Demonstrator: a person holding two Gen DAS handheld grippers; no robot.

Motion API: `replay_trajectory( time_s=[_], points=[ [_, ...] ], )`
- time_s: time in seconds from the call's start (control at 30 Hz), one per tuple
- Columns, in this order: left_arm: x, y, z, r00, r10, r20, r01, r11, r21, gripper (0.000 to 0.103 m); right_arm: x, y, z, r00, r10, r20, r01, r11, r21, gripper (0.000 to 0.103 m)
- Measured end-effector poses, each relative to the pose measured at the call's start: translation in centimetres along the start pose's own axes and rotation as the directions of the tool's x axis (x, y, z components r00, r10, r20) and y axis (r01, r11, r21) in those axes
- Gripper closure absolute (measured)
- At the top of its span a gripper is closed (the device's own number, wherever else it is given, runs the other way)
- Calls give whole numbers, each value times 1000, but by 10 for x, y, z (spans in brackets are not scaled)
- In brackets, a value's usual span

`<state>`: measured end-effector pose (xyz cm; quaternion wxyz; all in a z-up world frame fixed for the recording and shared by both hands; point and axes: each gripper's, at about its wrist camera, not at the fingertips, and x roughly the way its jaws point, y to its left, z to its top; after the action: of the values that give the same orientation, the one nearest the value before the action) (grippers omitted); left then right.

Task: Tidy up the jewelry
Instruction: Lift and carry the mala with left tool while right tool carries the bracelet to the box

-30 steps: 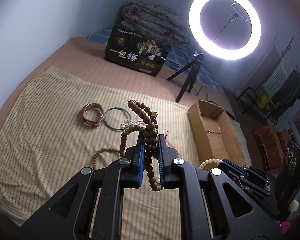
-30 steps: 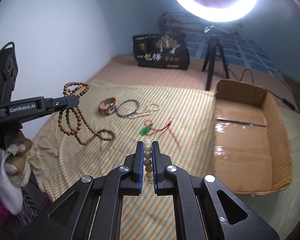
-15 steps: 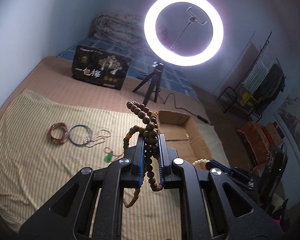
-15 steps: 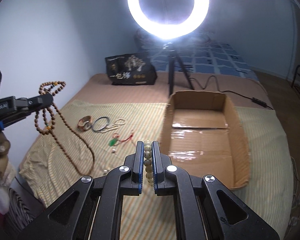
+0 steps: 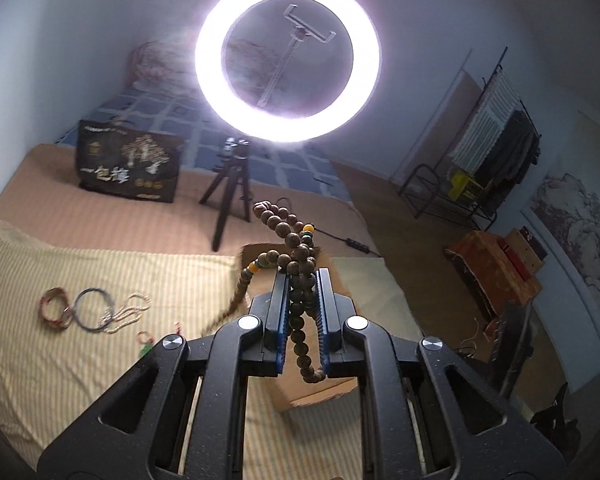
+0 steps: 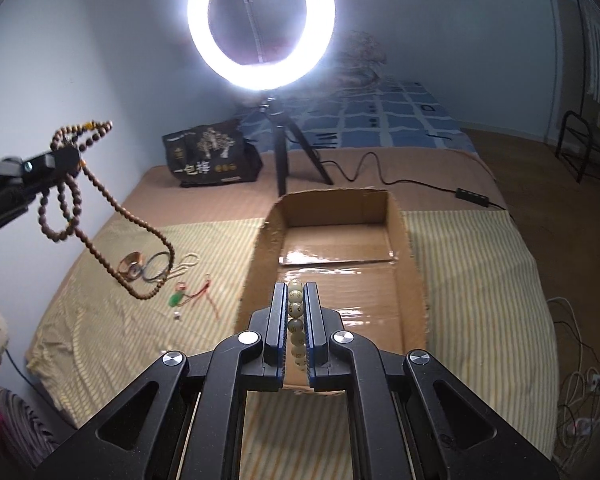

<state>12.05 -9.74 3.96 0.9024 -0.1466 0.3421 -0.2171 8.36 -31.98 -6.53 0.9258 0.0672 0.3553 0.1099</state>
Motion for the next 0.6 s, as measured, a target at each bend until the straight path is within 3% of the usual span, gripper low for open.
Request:
replay_trajectory(
  time_s=[0.33,0.6],
  points=[
    [45,-42,13,998,-61,-29,62,997,40,93,10,-27,3,999,-39,-32,40,999,36,97],
    [90,-39,10,997,-38,-73,41,999,30,93,25,-33,3,997,-47,-68,50,998,47,97]
  ],
)
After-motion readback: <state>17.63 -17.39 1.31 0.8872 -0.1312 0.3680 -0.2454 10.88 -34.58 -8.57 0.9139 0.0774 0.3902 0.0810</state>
